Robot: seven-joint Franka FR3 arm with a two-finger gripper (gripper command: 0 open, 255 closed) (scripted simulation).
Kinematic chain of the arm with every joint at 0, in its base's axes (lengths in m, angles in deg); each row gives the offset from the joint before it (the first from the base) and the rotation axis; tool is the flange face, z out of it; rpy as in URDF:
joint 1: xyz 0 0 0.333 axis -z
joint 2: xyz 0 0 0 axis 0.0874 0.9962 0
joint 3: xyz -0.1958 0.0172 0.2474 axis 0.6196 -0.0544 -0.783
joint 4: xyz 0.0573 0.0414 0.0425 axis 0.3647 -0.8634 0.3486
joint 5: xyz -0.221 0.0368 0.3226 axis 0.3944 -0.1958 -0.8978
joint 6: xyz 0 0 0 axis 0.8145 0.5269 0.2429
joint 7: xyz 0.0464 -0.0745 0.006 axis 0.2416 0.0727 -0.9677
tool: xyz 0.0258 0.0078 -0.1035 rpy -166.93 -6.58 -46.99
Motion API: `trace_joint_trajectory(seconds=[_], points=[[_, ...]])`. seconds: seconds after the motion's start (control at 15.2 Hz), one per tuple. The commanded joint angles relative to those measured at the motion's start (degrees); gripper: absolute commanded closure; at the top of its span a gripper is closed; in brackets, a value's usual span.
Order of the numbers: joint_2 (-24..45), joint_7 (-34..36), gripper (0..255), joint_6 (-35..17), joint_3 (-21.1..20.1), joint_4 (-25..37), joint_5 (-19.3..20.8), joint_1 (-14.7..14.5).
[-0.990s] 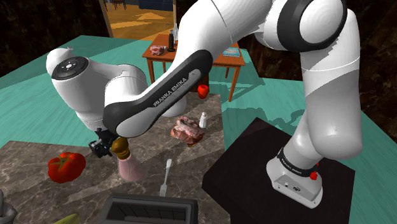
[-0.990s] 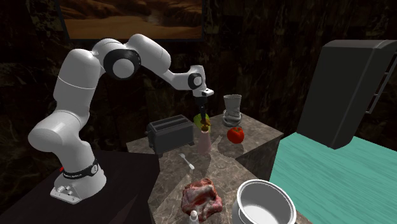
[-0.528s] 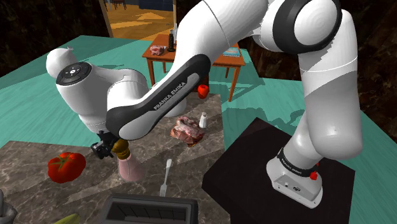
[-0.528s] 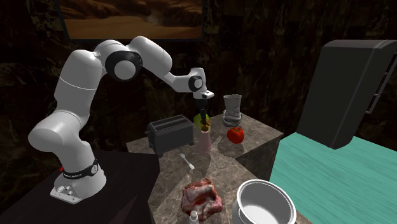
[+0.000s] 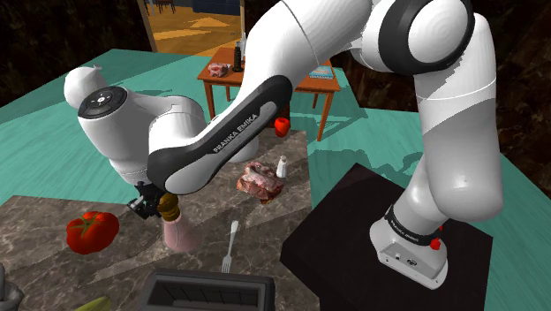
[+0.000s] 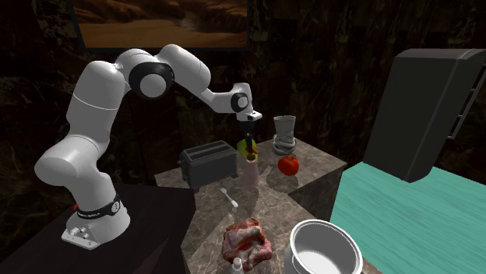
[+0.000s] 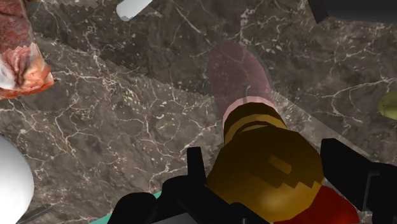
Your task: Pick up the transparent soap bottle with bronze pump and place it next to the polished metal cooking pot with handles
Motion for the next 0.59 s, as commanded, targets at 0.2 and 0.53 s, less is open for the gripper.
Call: trace_joint_trajectory(seconds=[0.2, 0.53], points=[[-0.01, 0.0, 255, 0.0, 0.0, 0.02, 0.0, 0.0], [-2.07, -1.32, 255, 2.56, -0.96, 0.86, -1.59, 0.57]])
